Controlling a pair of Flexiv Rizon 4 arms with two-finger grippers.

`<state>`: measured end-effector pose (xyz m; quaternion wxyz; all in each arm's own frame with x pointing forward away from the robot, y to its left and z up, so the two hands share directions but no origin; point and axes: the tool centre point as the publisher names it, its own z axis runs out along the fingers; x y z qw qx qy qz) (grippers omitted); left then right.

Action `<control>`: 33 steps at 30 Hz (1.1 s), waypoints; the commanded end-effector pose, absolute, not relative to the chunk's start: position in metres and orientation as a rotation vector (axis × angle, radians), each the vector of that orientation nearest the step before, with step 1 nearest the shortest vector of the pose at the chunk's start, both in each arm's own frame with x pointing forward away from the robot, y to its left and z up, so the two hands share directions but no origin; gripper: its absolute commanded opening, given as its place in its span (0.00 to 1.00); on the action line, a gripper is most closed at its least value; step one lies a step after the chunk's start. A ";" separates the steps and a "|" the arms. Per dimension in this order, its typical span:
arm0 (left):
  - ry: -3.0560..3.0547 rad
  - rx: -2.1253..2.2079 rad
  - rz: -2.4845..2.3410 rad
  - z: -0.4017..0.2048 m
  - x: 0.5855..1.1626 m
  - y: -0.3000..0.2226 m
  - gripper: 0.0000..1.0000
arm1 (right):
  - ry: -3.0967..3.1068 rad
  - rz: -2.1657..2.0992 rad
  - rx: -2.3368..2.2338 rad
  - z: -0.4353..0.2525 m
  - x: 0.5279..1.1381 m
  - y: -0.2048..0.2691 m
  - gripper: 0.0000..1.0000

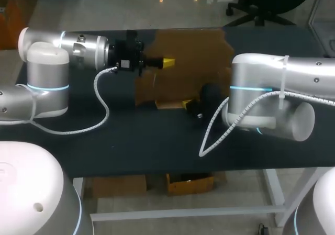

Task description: Assemble the packaging by folding the flat box into shape, placing the metal phone stand inside, and closing the box properly

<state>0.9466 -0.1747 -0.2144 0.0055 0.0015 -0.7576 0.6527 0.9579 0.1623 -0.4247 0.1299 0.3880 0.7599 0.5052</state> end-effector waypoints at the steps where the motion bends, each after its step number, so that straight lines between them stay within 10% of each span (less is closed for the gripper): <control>1: -2.363 0.000 2.048 -0.220 0.944 -0.171 0.00 | 2.204 1.467 1.130 -0.430 0.958 0.165 0.00; 33: -2.354 0.012 2.021 -0.229 0.940 -0.167 0.00 | 2.204 1.467 1.130 -0.430 0.958 0.165 0.00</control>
